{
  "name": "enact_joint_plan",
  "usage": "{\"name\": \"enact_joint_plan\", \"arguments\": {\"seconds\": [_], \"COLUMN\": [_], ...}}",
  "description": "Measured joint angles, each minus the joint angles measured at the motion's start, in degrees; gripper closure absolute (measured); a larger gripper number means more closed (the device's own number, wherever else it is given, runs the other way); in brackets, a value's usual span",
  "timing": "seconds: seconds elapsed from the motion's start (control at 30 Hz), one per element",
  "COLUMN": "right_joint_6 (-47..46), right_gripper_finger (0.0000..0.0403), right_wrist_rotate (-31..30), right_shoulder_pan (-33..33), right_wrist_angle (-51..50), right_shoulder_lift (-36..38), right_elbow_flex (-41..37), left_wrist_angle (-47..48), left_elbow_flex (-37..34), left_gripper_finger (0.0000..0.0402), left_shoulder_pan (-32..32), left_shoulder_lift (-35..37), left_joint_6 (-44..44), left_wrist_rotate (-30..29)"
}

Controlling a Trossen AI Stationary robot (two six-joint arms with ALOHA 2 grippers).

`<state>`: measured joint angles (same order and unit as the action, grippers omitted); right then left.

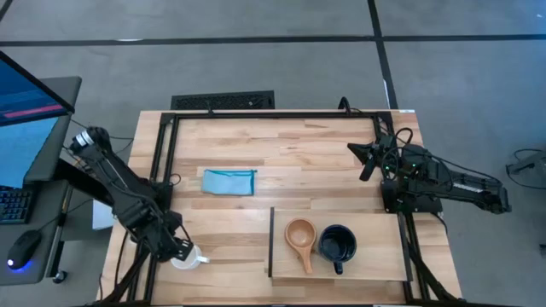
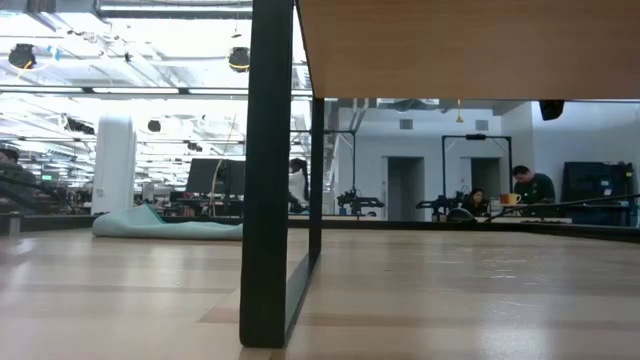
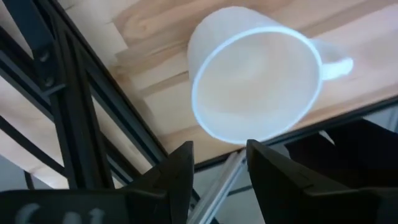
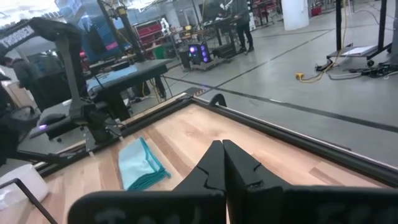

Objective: Stack small to large cups/mugs on shelf
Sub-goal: Put the white mug on the shelf

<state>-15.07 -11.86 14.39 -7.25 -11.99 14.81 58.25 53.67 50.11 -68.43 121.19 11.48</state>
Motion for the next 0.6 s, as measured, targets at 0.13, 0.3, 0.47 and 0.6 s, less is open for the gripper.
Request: {"name": "enact_joint_plan", "arguments": {"seconds": [0.13, 0.3, 0.47, 0.6], "right_joint_6": [-2.2, -2.9, -2.9, -2.9], "right_gripper_finger": [0.0392, 0.0392, 0.0392, 0.0392], "right_wrist_rotate": [0.0, 0.0, 0.0, 0.0], "right_shoulder_pan": [0.0, 0.0, 0.0, 0.0], "right_wrist_angle": [0.0, 0.1, 0.5, 0.5], "right_shoulder_lift": [0.0, 0.0, 0.0, 0.0], "right_elbow_flex": [0.0, 0.0, 0.0, 0.0], "left_wrist_angle": [0.1, 2.2, 2.5, 2.3], "left_elbow_flex": [0.0, 0.0, -1.1, -1.5], "left_gripper_finger": [0.0262, 0.0262, 0.0262, 0.0262], "left_shoulder_pan": [0.0, 0.0, 0.0, -0.3], "left_shoulder_lift": [-2.4, -6.0, -10.0, -12.9], "left_joint_6": [0.1, 0.2, 0.1, -1.3], "left_wrist_rotate": [0.1, 0.1, 0.3, 0.3]}}
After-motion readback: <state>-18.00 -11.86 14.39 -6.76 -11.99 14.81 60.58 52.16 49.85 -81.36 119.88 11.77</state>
